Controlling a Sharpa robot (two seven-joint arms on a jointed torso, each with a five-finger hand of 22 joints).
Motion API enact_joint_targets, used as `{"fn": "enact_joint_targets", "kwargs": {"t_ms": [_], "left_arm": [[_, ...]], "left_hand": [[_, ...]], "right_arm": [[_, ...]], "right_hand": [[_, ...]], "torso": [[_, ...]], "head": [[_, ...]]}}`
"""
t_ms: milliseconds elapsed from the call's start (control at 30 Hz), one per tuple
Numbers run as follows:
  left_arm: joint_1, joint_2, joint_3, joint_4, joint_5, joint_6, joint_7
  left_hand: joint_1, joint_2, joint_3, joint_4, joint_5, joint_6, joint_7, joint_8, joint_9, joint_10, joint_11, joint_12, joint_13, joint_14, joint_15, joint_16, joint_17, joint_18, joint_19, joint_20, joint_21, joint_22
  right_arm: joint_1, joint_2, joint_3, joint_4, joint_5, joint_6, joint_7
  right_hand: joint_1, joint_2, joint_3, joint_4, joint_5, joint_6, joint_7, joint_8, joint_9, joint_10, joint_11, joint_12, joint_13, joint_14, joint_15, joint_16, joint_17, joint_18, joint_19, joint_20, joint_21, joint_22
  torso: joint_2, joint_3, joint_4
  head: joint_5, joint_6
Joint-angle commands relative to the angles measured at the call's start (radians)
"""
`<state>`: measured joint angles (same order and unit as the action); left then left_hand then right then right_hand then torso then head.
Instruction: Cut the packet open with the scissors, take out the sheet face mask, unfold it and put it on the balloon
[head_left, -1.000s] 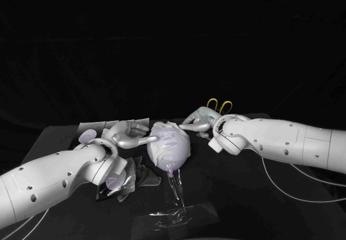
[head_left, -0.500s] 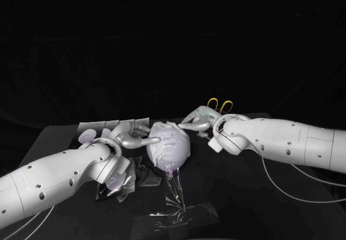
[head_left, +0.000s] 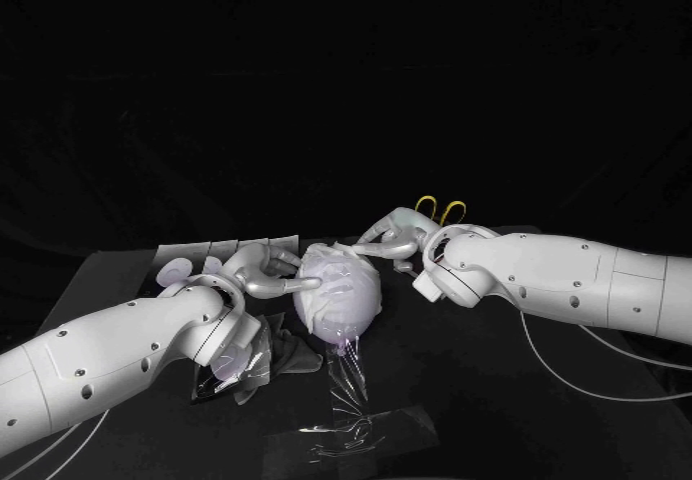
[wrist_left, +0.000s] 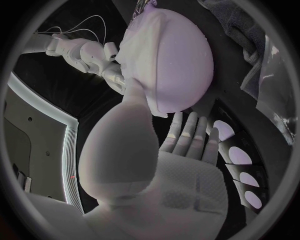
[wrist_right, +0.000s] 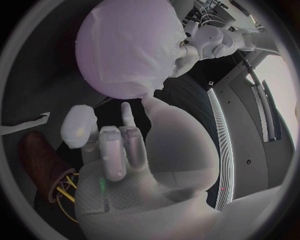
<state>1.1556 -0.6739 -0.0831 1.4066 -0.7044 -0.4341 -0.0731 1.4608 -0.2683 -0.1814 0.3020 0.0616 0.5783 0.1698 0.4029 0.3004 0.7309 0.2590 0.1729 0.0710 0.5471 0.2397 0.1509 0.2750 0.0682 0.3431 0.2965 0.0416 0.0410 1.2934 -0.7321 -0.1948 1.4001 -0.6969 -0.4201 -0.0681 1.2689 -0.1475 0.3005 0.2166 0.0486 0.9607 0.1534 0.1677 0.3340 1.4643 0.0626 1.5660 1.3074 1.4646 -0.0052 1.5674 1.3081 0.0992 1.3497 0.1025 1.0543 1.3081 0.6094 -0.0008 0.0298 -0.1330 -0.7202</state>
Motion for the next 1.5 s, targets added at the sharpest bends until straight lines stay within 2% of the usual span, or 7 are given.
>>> {"fn": "enact_joint_targets", "kwargs": {"t_ms": [33, 200, 533, 600, 833, 1033, 1500], "left_arm": [[0.002, 0.003, 0.000, 0.003, -0.019, 0.022, -0.021], [0.003, 0.003, 0.000, 0.005, -0.020, 0.024, -0.024], [0.006, 0.004, 0.000, 0.006, -0.019, 0.025, -0.029], [0.006, 0.004, 0.000, 0.007, -0.019, 0.026, -0.030], [0.009, 0.003, 0.000, 0.008, -0.017, 0.028, -0.032], [0.010, 0.002, 0.000, 0.008, -0.015, 0.028, -0.033], [0.012, 0.002, 0.000, 0.007, -0.006, 0.030, -0.034]], "left_hand": [[0.006, 0.001, 0.005, 0.000, -0.001, -0.006, 0.126, 0.004, 0.001, -0.006, -0.001, 0.003, 0.001, 0.007, 0.002, 0.006, 0.001, -0.009, -0.009, -0.001, 0.001, 0.002], [0.009, 0.006, 0.010, 0.000, -0.002, -0.007, 0.126, 0.008, 0.002, -0.006, -0.001, 0.006, 0.001, 0.010, 0.002, 0.008, 0.002, -0.009, -0.009, -0.001, 0.001, 0.002], [0.012, 0.015, 0.017, 0.000, -0.004, -0.007, 0.126, 0.018, 0.004, -0.007, -0.001, 0.015, 0.002, 0.013, 0.002, 0.014, 0.003, -0.008, -0.010, -0.002, 0.002, 0.002], [0.012, 0.017, 0.019, 0.000, -0.004, -0.007, 0.126, 0.021, 0.005, -0.006, -0.001, 0.017, 0.002, 0.015, 0.002, 0.016, 0.003, -0.007, -0.012, -0.002, 0.002, 0.002], [0.012, 0.017, 0.019, 0.000, -0.004, -0.007, 0.126, 0.021, 0.005, -0.006, -0.001, 0.017, 0.002, 0.015, 0.002, 0.016, 0.003, -0.007, -0.012, -0.002, 0.002, 0.002], [0.012, 0.018, 0.020, 0.000, -0.004, -0.007, 0.126, 0.023, 0.005, -0.006, -0.001, 0.019, 0.002, 0.016, 0.002, 0.017, 0.004, -0.007, -0.014, -0.003, 0.002, 0.002], [0.011, 0.022, 0.021, 0.000, -0.005, -0.007, 0.125, 0.028, 0.006, -0.006, -0.001, 0.023, 0.003, 0.020, 0.002, 0.020, 0.005, -0.005, -0.016, -0.003, 0.001, 0.002]], "right_arm": [[0.001, 0.006, 0.001, -0.001, -0.034, 0.032, 0.014], [0.001, 0.013, 0.001, -0.006, -0.054, 0.060, -0.001], [0.002, 0.036, 0.000, -0.029, -0.090, 0.094, -0.045], [0.002, 0.039, 0.000, -0.031, -0.093, 0.095, -0.050], [0.002, 0.044, 0.000, -0.033, -0.100, 0.084, -0.056], [0.002, 0.045, 0.000, -0.033, -0.093, 0.043, -0.040], [0.002, 0.034, 0.000, -0.023, -0.073, -0.065, 0.018]], "right_hand": [[0.006, -0.001, -0.005, 0.000, -0.001, -0.008, 0.000, -0.004, -0.002, 0.105, 0.008, 0.002, 0.261, 0.106, 0.009, 0.003, 0.263, 0.001, -0.003, 0.002, -0.003, 0.028], [0.017, -0.003, -0.017, -0.001, 0.000, -0.013, 0.002, -0.008, -0.003, 0.102, 0.011, -0.002, 0.258, 0.106, 0.011, 0.003, 0.263, 0.002, -0.006, 0.004, -0.008, 0.028], [0.059, 0.016, -0.025, -0.012, 0.000, 0.004, 0.001, -0.001, 0.000, 0.102, 0.010, -0.002, 0.258, 0.106, 0.011, 0.003, 0.263, 0.002, -0.006, 0.006, -0.005, 0.033], [0.078, 0.032, -0.018, -0.019, 0.000, 0.019, -0.004, 0.007, 0.003, 0.104, 0.006, 0.001, 0.260, 0.106, 0.009, 0.003, 0.263, 0.001, -0.004, 0.005, 0.000, 0.036], [0.146, 0.080, 0.013, -0.055, 0.000, 0.105, -0.045, 0.058, 0.024, 0.106, -0.028, 0.005, 0.263, 0.106, -0.016, 0.003, 0.263, 0.000, 0.006, -0.010, 0.018, 0.047], [0.177, 0.095, 0.033, -0.088, 0.000, 0.151, -0.082, 0.108, 0.054, 0.106, -0.061, 0.005, 0.263, 0.106, -0.046, 0.003, 0.263, -0.003, 0.018, -0.037, 0.037, 0.059], [0.152, 0.087, 0.081, -0.108, 0.000, 0.148, -0.103, 0.198, 0.135, 0.106, -0.081, 0.005, 0.263, 0.106, -0.067, 0.003, 0.263, -0.006, 0.023, -0.061, 0.037, 0.067]], "torso": [[0.001, -0.0012, 0.0001], [0.002, -0.0020, -0.0010], [0.005, -0.0015, 0.0002], [0.005, -0.0016, -0.0001], [0.006, -0.0009, -0.0008], [0.006, 0.0004, -0.0005], [0.008, 0.0003, -0.0010]], "head": [[-0.002, 0.001], [-0.003, 0.001], [-0.003, 0.002], [-0.003, 0.001], [-0.001, 0.000], [-0.001, -0.001], [-0.003, -0.001]]}}
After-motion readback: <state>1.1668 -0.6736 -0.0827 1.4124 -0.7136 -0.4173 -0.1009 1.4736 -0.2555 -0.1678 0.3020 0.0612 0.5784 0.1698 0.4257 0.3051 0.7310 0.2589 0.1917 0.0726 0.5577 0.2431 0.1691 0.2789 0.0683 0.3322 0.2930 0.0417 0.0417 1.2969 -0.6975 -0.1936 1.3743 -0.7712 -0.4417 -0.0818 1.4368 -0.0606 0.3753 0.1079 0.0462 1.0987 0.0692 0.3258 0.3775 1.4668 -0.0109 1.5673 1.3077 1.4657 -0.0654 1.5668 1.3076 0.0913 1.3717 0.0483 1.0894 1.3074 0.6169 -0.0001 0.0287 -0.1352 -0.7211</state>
